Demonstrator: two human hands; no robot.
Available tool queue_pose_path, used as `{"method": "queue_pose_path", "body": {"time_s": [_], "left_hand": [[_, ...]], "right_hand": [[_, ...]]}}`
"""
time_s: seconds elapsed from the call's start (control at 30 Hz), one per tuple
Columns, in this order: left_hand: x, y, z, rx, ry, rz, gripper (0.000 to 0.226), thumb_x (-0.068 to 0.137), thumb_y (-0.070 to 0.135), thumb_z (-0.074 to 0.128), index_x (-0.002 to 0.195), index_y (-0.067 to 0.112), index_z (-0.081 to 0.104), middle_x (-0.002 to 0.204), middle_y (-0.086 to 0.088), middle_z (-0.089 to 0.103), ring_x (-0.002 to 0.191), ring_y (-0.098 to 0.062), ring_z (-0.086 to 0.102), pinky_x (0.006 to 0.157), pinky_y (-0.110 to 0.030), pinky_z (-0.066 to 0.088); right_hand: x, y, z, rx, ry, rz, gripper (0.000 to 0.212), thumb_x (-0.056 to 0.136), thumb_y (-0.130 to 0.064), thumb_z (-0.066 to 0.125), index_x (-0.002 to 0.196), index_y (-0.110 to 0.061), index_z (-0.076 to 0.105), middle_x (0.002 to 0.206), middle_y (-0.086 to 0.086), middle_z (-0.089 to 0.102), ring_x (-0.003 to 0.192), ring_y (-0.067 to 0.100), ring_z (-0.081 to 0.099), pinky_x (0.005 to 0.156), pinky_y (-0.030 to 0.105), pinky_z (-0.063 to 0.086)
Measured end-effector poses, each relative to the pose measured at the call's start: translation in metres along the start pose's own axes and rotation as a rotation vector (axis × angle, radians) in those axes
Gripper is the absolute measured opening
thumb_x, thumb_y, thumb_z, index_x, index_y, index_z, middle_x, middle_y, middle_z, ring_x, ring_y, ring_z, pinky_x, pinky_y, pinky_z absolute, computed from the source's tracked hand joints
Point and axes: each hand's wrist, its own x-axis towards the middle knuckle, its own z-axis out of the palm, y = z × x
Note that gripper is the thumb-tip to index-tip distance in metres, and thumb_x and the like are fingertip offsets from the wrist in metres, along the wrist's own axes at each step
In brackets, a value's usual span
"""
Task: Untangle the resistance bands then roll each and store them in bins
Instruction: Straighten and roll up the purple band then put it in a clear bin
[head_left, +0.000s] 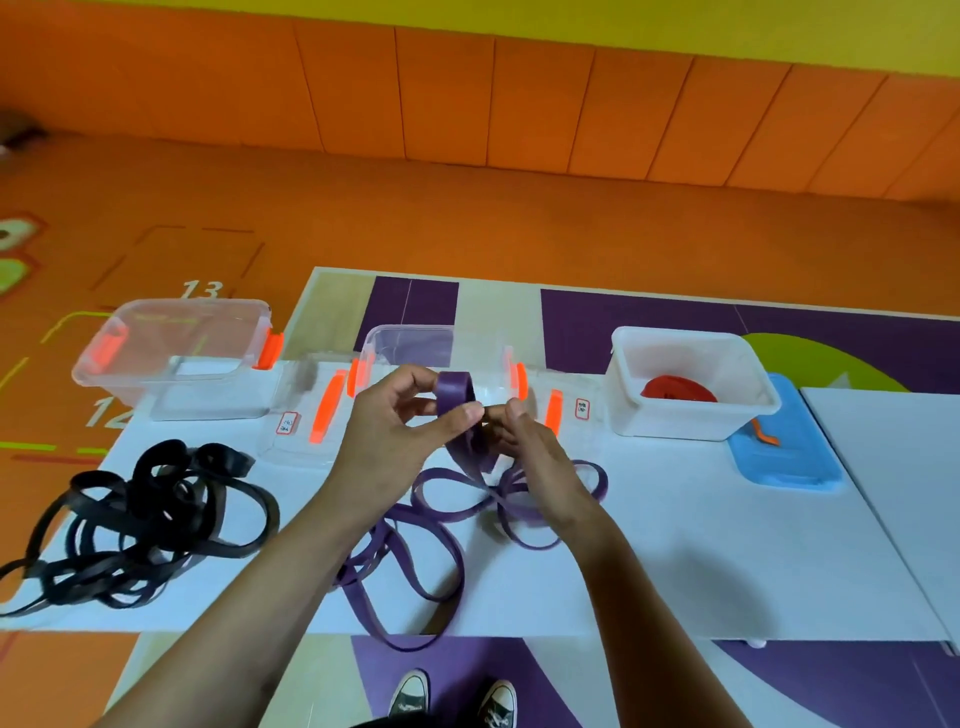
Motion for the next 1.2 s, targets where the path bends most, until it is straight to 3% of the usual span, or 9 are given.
{"method": "queue_pose_path", "body": {"time_s": [0.1,0.17,0.33,0.5,0.6,0.77,0.9,1.1,1.2], "left_hand": [[0.000,0.002,-0.004,-0.048,0.005,-0.004,0.017,0.084,0.015,0.079,0.098,0.022,0.072,0.097,0.006,0.076,0.093,-0.011,0.071,0.087,-0.027,0.054],[0.000,0.008,-0.005,-0.048,0.012,0.017,0.019,0.091,0.009,0.072,0.097,0.027,0.073,0.094,0.010,0.077,0.089,-0.007,0.071,0.082,-0.018,0.052],[0.001,0.017,-0.011,0.001,0.027,0.108,0.023,0.089,0.003,0.073,0.093,0.025,0.078,0.095,0.007,0.078,0.092,-0.012,0.073,0.085,-0.020,0.054],[0.005,0.022,-0.010,-0.043,0.127,0.091,0.013,0.082,0.003,0.080,0.080,0.015,0.077,0.081,0.002,0.078,0.074,-0.010,0.072,0.073,-0.015,0.053],[0.008,0.021,-0.013,-0.114,0.211,0.014,0.014,0.079,0.007,0.084,0.074,0.014,0.072,0.075,-0.003,0.077,0.072,-0.015,0.074,0.071,-0.019,0.055],[0.014,0.026,-0.023,-0.239,0.243,-0.067,0.032,0.077,0.002,0.084,0.086,0.008,0.055,0.083,-0.010,0.078,0.080,-0.030,0.077,0.078,-0.038,0.060],[0.016,0.029,-0.029,-0.242,0.096,0.006,0.039,0.081,-0.006,0.078,0.114,0.012,0.066,0.095,-0.008,0.079,0.087,-0.022,0.077,0.081,-0.028,0.060],[0.021,0.030,-0.044,-0.008,-0.010,0.136,0.036,0.084,-0.004,0.077,0.114,0.016,0.073,0.104,-0.001,0.077,0.097,-0.017,0.074,0.089,-0.023,0.055],[0.022,0.033,-0.045,0.006,-0.003,0.137,0.035,0.083,-0.004,0.077,0.112,0.015,0.074,0.104,0.001,0.077,0.097,-0.015,0.074,0.089,-0.021,0.055]], "right_hand": [[-0.004,-0.012,0.006,-0.025,-0.024,-0.104,0.032,0.104,-0.042,0.045,0.097,-0.020,0.067,0.085,0.007,0.061,0.080,0.008,0.056,0.078,0.016,0.045],[0.001,-0.018,0.007,-0.109,-0.033,-0.135,0.016,0.102,-0.031,0.059,0.089,-0.037,0.066,0.084,-0.011,0.060,0.079,0.003,0.056,0.080,0.018,0.043],[0.004,-0.039,0.011,-0.173,-0.064,-0.190,0.041,0.096,-0.024,0.069,0.132,-0.039,0.055,0.129,-0.019,0.064,0.130,0.004,0.055,0.107,0.022,0.045],[0.010,-0.049,0.015,-0.219,-0.038,-0.185,0.015,0.099,-0.011,0.061,0.105,-0.021,0.070,0.094,-0.002,0.074,0.089,0.018,0.068,0.087,0.032,0.056],[0.015,-0.050,0.013,-0.220,-0.029,-0.175,0.007,0.093,-0.019,0.069,0.095,-0.024,0.073,0.090,0.013,0.071,0.081,0.024,0.064,0.080,0.036,0.052],[0.019,-0.061,0.016,-0.267,-0.102,-0.200,0.004,0.099,-0.029,0.066,0.100,-0.025,0.067,0.090,-0.010,0.068,0.083,0.006,0.060,0.080,0.022,0.048],[0.022,-0.065,0.019,-0.273,-0.121,-0.197,0.024,0.108,-0.037,0.044,0.122,-0.033,0.062,0.115,-0.012,0.069,0.113,0.009,0.062,0.103,0.031,0.047],[0.024,-0.062,0.014,-0.265,-0.159,-0.174,0.044,0.101,-0.044,0.055,0.142,-0.052,0.044,0.145,-0.028,0.050,0.139,-0.007,0.040,0.103,0.014,0.038],[0.027,-0.060,0.016,-0.332,-0.125,-0.182,0.039,0.100,-0.047,0.054,0.139,-0.050,0.050,0.141,-0.027,0.054,0.136,-0.005,0.044,0.109,0.023,0.037]]}}
